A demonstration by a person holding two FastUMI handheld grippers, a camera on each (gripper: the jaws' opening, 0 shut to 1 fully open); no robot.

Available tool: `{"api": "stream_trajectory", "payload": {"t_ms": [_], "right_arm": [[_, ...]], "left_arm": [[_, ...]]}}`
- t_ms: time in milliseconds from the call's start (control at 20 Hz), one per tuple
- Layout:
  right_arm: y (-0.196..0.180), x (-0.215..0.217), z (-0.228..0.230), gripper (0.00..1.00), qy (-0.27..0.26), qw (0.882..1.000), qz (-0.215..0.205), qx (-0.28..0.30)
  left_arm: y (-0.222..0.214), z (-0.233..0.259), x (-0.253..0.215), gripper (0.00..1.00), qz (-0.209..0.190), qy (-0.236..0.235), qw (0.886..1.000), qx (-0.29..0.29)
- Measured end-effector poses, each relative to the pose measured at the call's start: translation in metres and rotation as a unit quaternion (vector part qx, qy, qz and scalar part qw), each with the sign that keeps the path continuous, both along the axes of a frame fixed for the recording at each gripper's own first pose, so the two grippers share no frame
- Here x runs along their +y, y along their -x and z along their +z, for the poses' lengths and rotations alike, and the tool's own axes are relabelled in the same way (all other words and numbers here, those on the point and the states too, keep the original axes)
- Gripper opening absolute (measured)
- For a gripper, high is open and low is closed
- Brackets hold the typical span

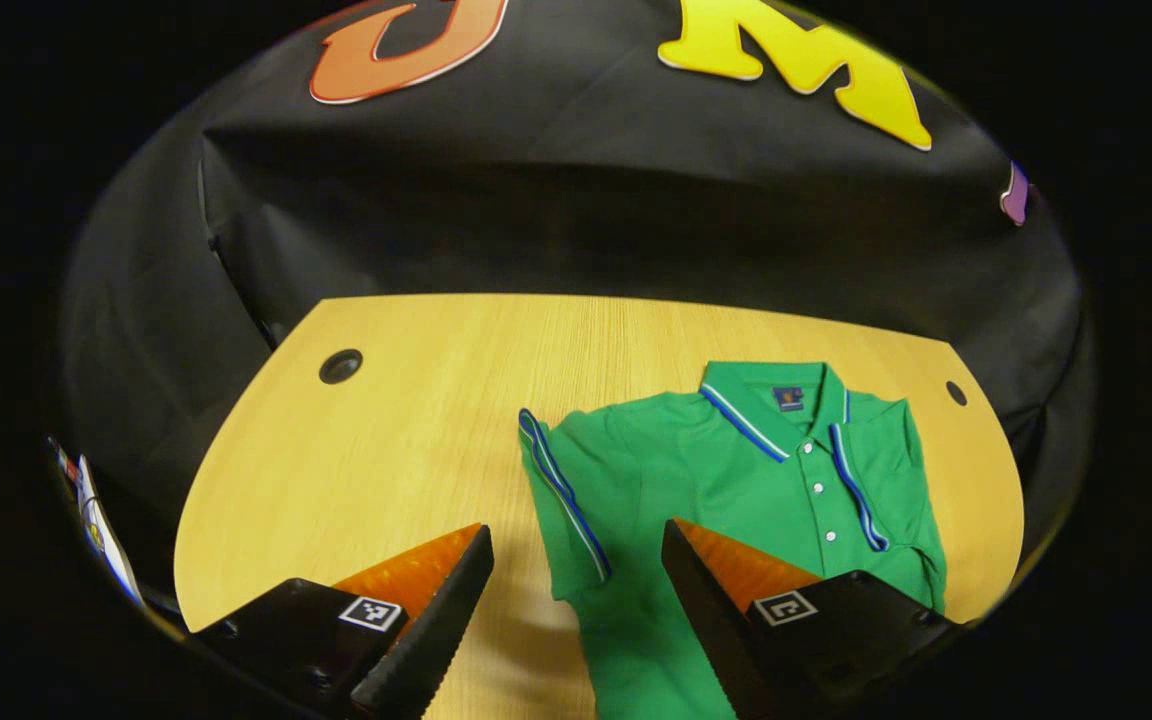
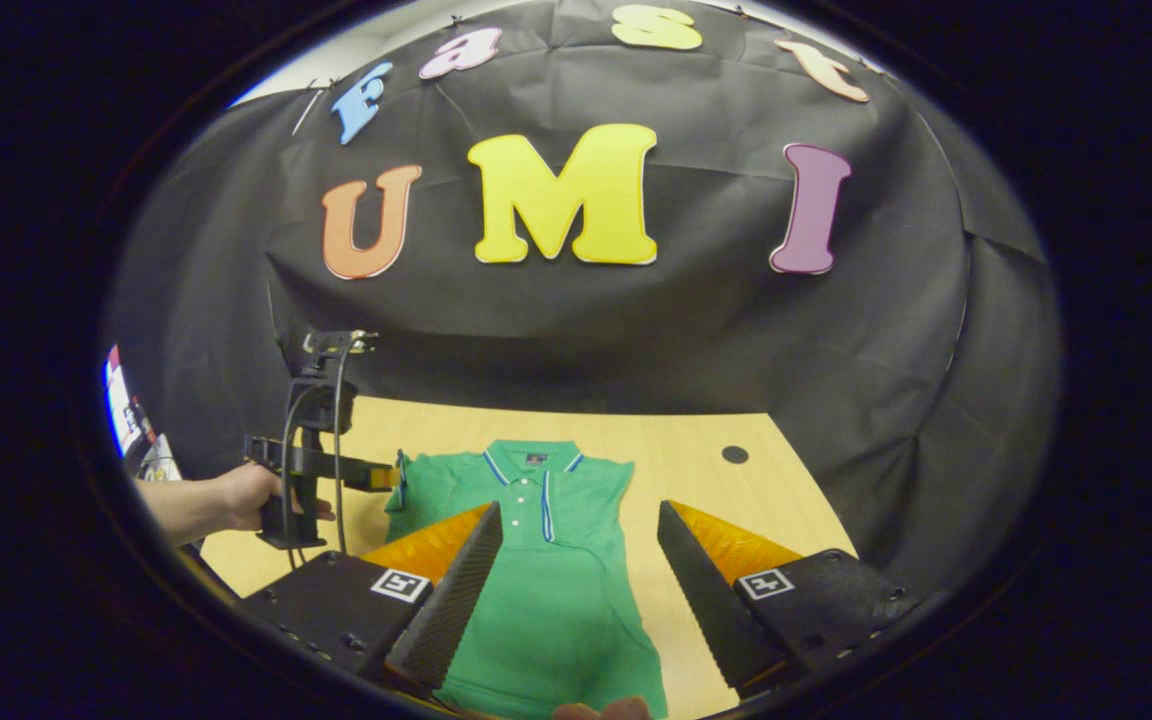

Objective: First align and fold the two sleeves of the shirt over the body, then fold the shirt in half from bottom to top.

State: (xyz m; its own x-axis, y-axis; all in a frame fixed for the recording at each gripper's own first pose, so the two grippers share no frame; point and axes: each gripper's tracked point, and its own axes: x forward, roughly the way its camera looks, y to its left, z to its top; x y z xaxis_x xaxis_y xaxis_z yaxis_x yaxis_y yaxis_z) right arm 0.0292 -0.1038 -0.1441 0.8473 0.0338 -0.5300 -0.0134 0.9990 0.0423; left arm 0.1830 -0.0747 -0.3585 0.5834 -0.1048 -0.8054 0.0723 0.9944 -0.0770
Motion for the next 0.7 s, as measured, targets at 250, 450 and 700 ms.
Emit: {"api": "stream_trajectory", "payload": {"t_ms": [250,450,700], "right_arm": [[-0.006,-0.008,-0.008,0.96,-0.001,1.0,-0.012,0.012],[-0.006,-0.01,-0.015,0.96,-0.01,0.999,-0.024,0.024],[-0.007,-0.007,-0.023,0.96,-0.019,0.999,-0.03,0.037]], "left_arm": [[-0.014,-0.04,-0.004,1.0,-0.006,-0.006,0.999,0.041],[-0.02,-0.05,0.005,1.0,-0.007,-0.018,0.999,0.051],[-0.018,-0.063,0.007,0.4,-0.004,-0.023,0.997,0.073]]}}
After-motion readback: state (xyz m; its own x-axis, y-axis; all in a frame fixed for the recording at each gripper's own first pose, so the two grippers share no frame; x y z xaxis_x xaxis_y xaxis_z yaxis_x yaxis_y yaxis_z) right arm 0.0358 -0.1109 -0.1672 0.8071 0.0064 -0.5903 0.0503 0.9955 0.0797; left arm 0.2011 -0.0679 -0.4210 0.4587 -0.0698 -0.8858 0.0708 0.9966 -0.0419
